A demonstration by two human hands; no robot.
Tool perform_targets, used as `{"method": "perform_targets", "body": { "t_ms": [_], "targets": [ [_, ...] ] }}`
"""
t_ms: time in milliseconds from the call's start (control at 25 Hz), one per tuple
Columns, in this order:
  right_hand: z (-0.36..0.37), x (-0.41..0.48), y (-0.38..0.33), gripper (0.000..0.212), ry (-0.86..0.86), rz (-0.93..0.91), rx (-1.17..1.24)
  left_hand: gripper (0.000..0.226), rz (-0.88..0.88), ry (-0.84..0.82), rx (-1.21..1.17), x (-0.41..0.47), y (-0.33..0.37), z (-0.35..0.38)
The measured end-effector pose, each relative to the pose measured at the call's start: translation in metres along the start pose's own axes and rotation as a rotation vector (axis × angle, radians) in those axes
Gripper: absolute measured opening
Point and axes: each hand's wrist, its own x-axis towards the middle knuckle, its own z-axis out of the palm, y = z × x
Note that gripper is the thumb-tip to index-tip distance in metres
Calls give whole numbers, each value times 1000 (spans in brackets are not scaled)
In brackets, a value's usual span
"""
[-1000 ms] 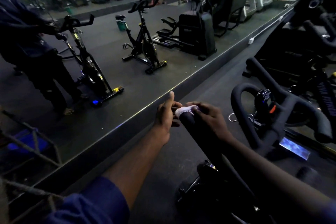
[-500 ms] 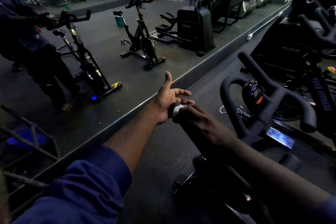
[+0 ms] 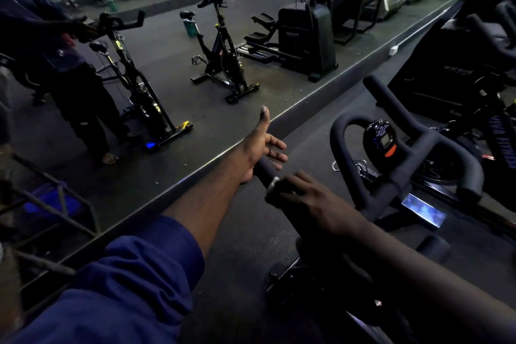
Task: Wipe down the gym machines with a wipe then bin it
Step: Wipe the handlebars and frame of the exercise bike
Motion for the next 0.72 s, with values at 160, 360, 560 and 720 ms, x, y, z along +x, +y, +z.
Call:
{"method": "perform_targets", "body": {
  "t_ms": [160, 360, 560, 720],
  "targets": [
    [-18, -16, 17, 22, 14, 129, 233, 110, 2, 53, 47, -1, 1, 3],
    [14, 28, 18, 21, 464, 580, 607, 105, -18, 154, 56, 0, -2, 3],
    [10, -14, 48, 35, 73, 823, 703, 108, -15, 188, 60, 2, 1, 7],
    [23, 47, 52, 11, 298, 786, 1169, 105, -38, 222, 85, -5, -1, 7]
  ]
}}
